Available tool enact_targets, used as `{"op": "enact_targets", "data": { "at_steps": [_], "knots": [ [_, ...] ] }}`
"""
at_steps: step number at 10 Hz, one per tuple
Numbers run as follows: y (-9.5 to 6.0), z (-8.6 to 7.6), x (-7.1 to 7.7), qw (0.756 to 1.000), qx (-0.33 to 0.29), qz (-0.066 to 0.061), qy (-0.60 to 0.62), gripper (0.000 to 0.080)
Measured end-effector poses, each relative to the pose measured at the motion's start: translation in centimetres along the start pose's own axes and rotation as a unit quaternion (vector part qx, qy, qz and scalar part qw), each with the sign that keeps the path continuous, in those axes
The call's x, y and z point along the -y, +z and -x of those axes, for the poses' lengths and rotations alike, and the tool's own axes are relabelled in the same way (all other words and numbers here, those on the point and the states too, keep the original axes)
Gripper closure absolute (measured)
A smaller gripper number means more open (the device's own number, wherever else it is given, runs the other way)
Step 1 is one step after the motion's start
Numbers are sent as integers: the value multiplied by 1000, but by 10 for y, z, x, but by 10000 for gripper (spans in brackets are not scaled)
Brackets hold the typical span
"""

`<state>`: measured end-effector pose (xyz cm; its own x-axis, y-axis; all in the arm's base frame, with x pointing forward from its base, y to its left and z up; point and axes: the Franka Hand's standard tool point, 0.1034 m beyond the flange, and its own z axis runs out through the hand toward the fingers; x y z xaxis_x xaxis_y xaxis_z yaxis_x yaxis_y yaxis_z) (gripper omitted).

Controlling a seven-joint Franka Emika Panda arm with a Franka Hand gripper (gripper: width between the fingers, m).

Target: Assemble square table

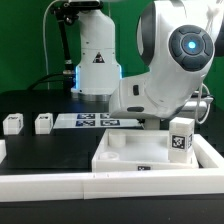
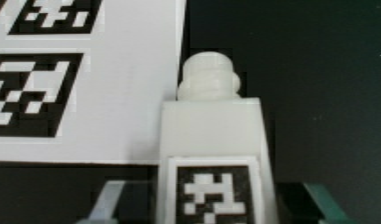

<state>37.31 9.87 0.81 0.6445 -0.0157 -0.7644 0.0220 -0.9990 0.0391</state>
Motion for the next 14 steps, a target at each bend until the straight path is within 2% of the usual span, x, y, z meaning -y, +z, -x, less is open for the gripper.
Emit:
{"op": "enact_targets", "data": {
  "at_steps": [3,5,7,8,10,12,13,14],
  "knots": [
    [-1,1,-2,1000,1,-2,-3,512],
    [-20,13,-16,1000,2,-16,-12,512],
    [-50,39,-35,999,15,-39,-15,511],
    [-59,42,-39,999,7,-45,-12,511],
    [-59,37,-39,999,-11,-44,-11,511],
    [-64,27,-41,995,-92,-47,-12,511],
    [-65,24,-48,990,-128,-51,-9,511],
    [-73,25,-53,988,-141,-55,-5,511]
  ]
}}
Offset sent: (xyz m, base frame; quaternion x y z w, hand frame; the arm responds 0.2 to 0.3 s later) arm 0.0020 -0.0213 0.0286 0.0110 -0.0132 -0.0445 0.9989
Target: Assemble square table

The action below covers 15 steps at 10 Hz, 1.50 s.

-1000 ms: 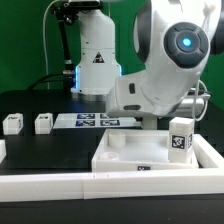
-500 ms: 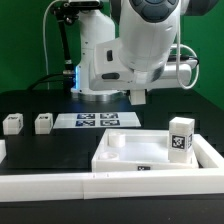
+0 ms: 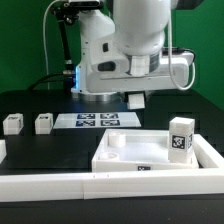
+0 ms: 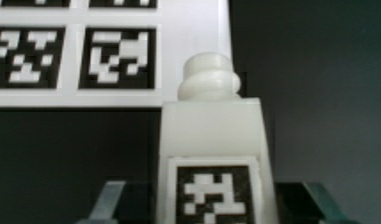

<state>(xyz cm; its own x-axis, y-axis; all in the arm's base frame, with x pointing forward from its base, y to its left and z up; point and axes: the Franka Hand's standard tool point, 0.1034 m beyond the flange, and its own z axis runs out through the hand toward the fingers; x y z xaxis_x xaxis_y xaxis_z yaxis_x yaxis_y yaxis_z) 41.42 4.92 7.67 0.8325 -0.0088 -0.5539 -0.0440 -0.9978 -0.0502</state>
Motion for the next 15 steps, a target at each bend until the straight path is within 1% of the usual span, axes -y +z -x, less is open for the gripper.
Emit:
{"op": "enact_targets", "data": {
  "at_steps": [1,2,3,4,5,7,8,9,10,11,12,13,14,15],
  "knots": [
    [-15,-4,-4,1000,-23,-3,3,511],
    [-26,-7,-8,999,-39,-6,6,511],
    [-40,-12,-11,998,-68,-9,8,511],
    [-50,-15,-11,995,-96,-11,8,511],
    [-47,-17,-11,992,-127,-9,7,511],
    [-49,-23,-13,978,-208,-5,6,511],
    [-47,-25,-15,971,-238,-2,5,511],
    [-51,-31,-18,966,-259,2,1,511],
    [-70,-37,-18,954,-301,3,0,511],
    [-80,-40,-21,946,-325,5,-5,511],
    [-94,-46,-22,935,-353,5,2,511],
    [-103,-50,-18,925,-379,5,8,511],
    [-105,-52,-20,906,-424,11,5,511],
    [-102,-50,-23,892,-453,17,5,511]
  ]
}}
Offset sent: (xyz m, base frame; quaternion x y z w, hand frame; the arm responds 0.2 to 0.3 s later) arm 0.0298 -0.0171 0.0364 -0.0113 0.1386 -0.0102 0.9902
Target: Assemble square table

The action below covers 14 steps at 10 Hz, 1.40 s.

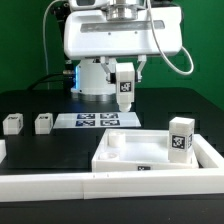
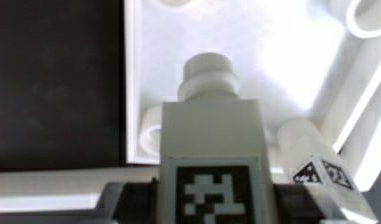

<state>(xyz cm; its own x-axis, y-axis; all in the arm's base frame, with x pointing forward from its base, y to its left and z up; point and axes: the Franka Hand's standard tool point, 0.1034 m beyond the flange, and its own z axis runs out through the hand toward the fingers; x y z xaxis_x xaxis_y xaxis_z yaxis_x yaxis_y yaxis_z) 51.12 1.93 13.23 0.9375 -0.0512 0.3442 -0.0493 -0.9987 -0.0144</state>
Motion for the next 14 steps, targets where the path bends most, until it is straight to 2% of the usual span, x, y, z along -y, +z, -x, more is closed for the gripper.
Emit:
{"op": "enact_targets", "data": {
  "at_steps": [1,2,3,4,5,9,10,14],
  "knots": [
    [3,1,-3,1000,-26,7,-4,511],
    [11,3,-10,998,-60,20,-21,511],
    [23,4,-17,998,-43,26,-32,511],
    [21,-10,-25,997,-51,30,-40,511],
    [24,-11,-30,998,-50,32,-38,511],
    [26,-9,-26,998,-49,31,-40,511],
    [32,-7,-23,998,-45,31,-42,511],
    [48,-39,-2,997,-58,24,-52,511]
  ]
}}
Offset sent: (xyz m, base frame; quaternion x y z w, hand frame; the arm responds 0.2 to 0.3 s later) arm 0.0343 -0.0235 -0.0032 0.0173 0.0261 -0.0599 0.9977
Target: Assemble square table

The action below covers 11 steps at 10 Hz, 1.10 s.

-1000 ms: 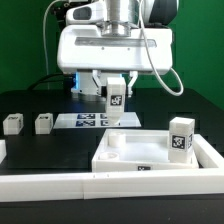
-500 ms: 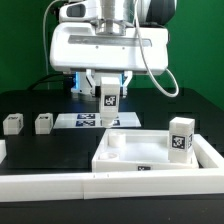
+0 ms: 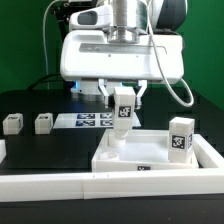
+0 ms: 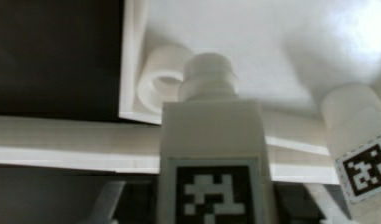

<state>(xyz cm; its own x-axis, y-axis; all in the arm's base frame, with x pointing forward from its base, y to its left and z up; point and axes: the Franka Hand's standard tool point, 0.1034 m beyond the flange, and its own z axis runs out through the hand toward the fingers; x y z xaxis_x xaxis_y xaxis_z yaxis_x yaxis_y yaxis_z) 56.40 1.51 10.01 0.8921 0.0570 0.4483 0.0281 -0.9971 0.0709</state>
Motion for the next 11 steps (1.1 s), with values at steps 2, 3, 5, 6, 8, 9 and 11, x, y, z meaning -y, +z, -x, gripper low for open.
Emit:
{"op": "enact_targets", "data": {
  "at_steps": [2,3,5,6,8,9,11],
  "knots": [
    [1,-1,3,1000,0,-1,-4,511],
    [1,-1,2,1000,0,-1,-4,511],
    [1,-1,2,1000,0,-1,-4,510],
    [1,0,-1,1000,2,1,-2,509],
    [2,-1,-31,998,23,1,66,509],
    [2,-4,-33,996,37,-6,79,509],
    [2,-15,-48,992,49,-18,113,509]
  ]
}}
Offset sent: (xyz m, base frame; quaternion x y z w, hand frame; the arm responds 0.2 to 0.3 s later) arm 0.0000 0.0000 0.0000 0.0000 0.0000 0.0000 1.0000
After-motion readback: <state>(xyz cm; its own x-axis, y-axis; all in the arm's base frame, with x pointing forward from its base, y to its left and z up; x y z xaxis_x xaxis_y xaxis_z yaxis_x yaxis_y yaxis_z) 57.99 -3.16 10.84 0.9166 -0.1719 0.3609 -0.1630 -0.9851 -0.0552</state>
